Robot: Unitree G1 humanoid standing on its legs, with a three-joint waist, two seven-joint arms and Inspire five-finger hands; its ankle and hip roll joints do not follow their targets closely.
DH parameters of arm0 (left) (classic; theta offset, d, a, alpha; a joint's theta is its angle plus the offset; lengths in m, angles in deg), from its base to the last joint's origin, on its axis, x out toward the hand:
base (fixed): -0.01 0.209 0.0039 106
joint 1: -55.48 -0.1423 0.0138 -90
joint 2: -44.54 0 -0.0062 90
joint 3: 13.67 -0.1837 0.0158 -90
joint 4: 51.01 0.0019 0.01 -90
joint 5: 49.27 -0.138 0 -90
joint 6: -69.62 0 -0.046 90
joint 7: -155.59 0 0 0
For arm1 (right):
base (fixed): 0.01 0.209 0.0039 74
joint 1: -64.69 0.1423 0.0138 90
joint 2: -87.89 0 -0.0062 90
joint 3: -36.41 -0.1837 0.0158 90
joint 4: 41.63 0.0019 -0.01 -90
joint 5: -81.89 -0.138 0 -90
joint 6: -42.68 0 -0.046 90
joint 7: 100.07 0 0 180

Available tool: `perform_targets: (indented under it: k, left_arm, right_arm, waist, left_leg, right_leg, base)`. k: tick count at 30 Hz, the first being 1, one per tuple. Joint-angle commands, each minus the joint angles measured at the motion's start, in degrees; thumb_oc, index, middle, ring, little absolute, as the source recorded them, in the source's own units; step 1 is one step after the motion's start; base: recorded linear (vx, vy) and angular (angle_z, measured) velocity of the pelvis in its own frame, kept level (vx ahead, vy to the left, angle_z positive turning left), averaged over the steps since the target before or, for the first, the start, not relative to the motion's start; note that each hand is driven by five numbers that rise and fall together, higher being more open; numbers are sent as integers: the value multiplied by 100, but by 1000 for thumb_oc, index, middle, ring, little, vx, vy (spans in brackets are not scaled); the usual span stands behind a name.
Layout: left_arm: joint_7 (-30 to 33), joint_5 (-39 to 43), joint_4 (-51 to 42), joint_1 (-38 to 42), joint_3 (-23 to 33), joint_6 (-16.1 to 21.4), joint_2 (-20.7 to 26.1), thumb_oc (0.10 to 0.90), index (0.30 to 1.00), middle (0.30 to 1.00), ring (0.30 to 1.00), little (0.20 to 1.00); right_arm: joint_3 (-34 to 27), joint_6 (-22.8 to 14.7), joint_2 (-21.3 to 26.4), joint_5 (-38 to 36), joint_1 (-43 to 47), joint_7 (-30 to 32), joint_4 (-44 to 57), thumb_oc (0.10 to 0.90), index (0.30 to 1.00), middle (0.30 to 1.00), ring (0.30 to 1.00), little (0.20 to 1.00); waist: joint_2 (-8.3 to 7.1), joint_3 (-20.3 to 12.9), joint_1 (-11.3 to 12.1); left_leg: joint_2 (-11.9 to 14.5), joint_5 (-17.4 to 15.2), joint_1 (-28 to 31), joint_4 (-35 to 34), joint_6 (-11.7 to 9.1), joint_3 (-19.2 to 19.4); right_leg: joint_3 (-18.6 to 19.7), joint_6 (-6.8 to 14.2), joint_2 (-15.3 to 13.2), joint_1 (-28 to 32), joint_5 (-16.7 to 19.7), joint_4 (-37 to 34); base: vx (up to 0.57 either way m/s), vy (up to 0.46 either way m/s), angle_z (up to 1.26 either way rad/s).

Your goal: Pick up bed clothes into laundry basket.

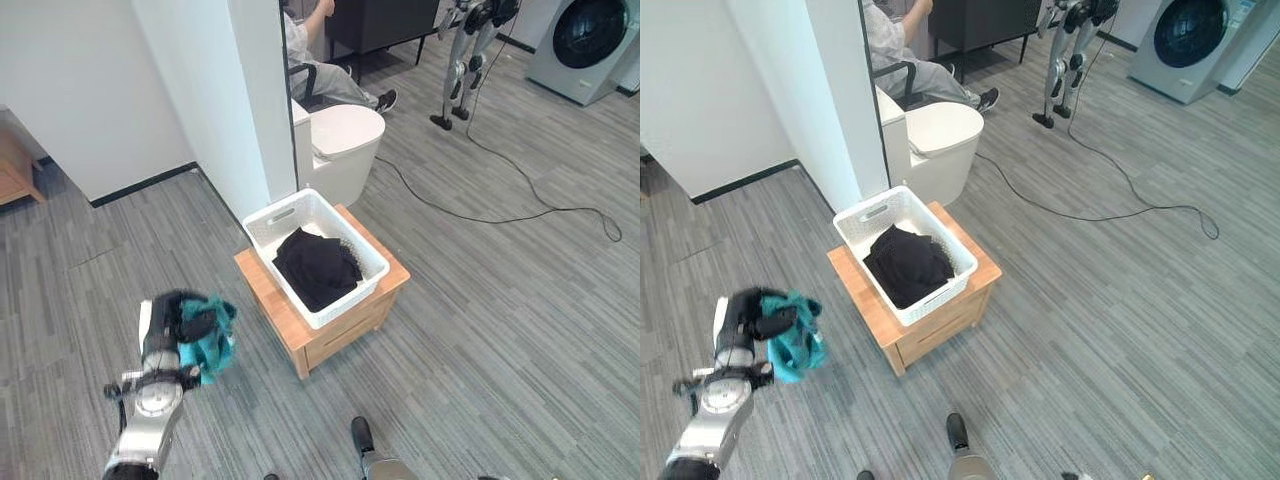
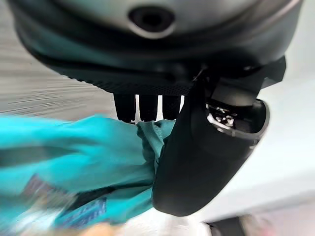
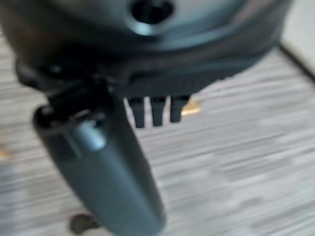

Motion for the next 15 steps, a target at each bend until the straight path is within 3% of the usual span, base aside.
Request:
perform_targets:
  k: [1, 6, 11, 15]
  left_arm:
    - [697, -422, -716, 1362, 272, 923, 711, 400, 300, 300, 300, 300]
    - [921, -636, -1505, 1862, 110, 1102, 561, 400, 300, 300, 300, 300]
    - [921, -930, -1557, 2111, -165, 1048, 586, 400, 300, 300, 300, 300]
    - [1072, -960, -2047, 1848, 229, 1214, 692, 400, 300, 300, 300, 300]
  right_arm:
    - [203, -31, 91, 144, 172, 209, -113, 800, 900, 900, 900, 900]
    - [443, -33, -24, 266, 179, 172, -117, 800, 900, 900, 900, 900]
    - [469, -23, -30, 304, 120, 132, -271, 800, 900, 900, 900, 900]
    - [335, -4, -118, 259, -80, 97, -491, 800, 900, 900, 900, 900]
  waist:
    - [-282, -274, -100]
    - [-214, -308, -245]
    - [-198, -333, -388]
    - [-189, -362, -355]
  left_leg:
    - [-72, -704, 403, 36, -50, 96]
    - [-108, -725, 482, 36, -28, 138]
    - [-136, -726, 507, 36, -9, 194]
    - [-142, -744, 545, 36, -4, 211]
  right_leg:
    - [33, 542, -604, 209, -708, 130]
    - [134, 542, -583, 221, -722, 124]
    - [249, 550, -552, 186, -690, 130]
    - [282, 550, -572, 194, -700, 140]
  base:
    - [0, 0, 0]
    - [-18, -8, -8]
    - [-12, -17, -11]
    - [-9, -27, -12]
